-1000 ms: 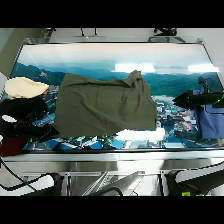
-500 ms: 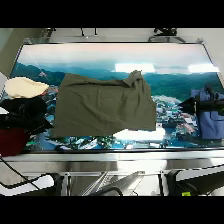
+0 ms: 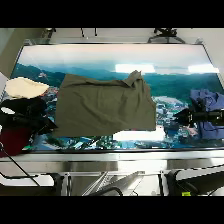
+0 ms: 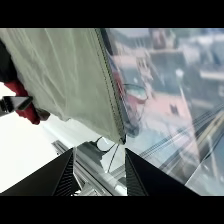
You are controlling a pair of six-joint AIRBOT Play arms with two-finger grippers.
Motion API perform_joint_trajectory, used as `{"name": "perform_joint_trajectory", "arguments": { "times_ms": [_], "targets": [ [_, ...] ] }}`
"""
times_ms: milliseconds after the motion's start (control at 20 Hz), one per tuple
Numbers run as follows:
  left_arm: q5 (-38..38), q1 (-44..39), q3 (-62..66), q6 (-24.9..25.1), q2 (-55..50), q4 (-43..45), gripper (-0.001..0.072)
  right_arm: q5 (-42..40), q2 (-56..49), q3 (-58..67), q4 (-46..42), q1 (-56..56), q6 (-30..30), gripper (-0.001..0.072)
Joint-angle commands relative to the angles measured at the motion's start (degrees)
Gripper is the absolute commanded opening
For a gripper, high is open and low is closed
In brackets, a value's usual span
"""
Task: Fold the shirts.
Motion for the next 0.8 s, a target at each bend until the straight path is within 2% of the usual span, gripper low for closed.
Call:
{"name": "perform_joint_trajectory", "arguments": {
  "times_ms": [0, 150, 250, 300, 350, 400, 750],
  "targets": [
    [2.21, -0.04, -0.11, 0.2, -1.09, 2.1, 0.0521, 0.07, 0.42, -1.57, -0.07, 0.11, -0.57, 0.0367],
    [2.1, -1.25, -1.03, 2.67, -1.09, -3.91, 0.0521, -0.61, 1.36, -4.5, -0.07, 2.71, -0.76, 0.0366],
    [3.02, -3.69, -2.97, 3.41, -1.09, -4.17, 0.0519, -3.26, 1.51, -6.69, -0.11, 6.49, -0.81, 0.0366],
    [3.63, -4.94, -3.96, 3.48, -1.09, -3.76, 0.0356, -5.84, 1.46, -7.58, -0.37, 8.83, -0.79, 0.0366],
    [4.17, -6.01, -4.61, 3.67, -1.09, -2.89, 0.0099, -8.11, 1.14, -7.74, -1.57, 10.95, -0.7, 0.0366],
    [4.2, -6.73, -4.63, 3.58, -1.09, -2.05, 0.0012, -10.01, 0.7, -7.72, -2.62, 12.72, 0.11, 0.0366],
    [1.25, -7.08, -0.2, 2.03, -1.07, -1.73, 0.0012, -17.77, 0.04, -7.72, -3.04, 17.81, 1.62, 0.0366]
  ]
}}
